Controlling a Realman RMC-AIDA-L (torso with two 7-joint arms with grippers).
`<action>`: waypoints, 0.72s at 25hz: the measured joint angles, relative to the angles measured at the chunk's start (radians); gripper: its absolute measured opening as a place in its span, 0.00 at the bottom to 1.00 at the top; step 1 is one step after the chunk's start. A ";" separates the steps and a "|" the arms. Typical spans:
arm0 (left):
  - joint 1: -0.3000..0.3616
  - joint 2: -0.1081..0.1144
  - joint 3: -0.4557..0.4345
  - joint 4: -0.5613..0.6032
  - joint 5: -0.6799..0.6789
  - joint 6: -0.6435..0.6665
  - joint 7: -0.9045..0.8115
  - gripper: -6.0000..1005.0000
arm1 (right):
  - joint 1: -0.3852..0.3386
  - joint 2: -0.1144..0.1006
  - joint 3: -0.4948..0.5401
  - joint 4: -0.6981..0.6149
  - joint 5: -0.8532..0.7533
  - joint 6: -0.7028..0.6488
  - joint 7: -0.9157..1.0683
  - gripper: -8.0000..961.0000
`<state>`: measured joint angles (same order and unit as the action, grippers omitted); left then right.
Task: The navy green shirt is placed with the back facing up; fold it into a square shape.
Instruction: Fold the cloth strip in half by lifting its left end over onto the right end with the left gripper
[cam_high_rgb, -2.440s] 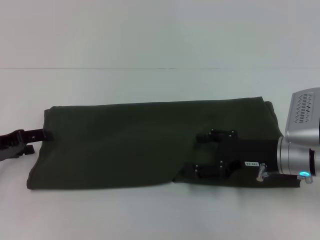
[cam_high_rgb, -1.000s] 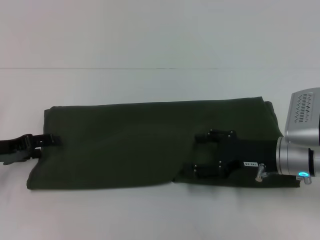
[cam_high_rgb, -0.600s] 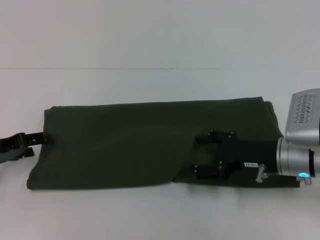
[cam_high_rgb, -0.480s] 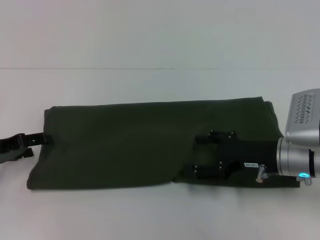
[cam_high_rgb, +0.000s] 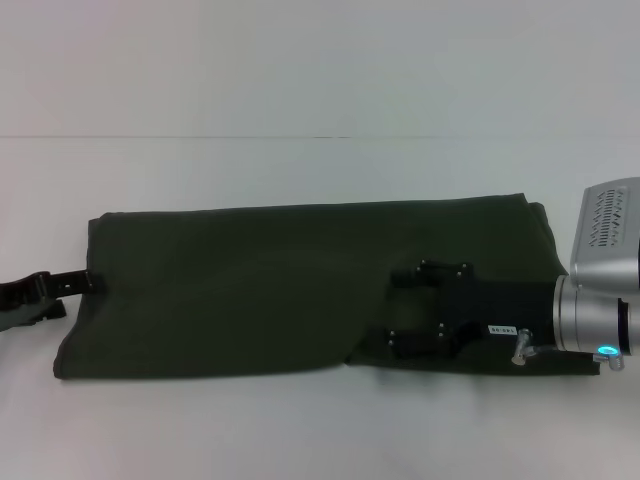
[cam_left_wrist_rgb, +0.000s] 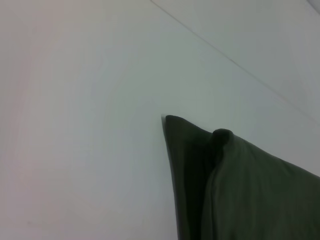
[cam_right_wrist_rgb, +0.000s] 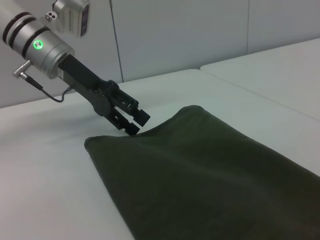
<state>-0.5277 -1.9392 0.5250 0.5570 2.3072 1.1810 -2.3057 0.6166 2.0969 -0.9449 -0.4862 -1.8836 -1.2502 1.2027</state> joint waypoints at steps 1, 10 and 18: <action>0.000 0.000 0.000 0.000 0.000 -0.001 0.001 0.86 | 0.000 0.000 0.000 0.000 0.000 0.000 0.000 0.94; 0.000 -0.002 0.012 -0.003 0.000 -0.004 0.002 0.86 | 0.000 0.000 0.002 0.000 0.000 0.000 0.000 0.94; -0.005 -0.006 0.026 -0.003 0.000 0.001 -0.002 0.86 | 0.000 0.000 0.001 0.000 0.000 0.000 0.000 0.93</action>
<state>-0.5324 -1.9453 0.5506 0.5537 2.3070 1.1818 -2.3082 0.6166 2.0969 -0.9443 -0.4862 -1.8837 -1.2502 1.2026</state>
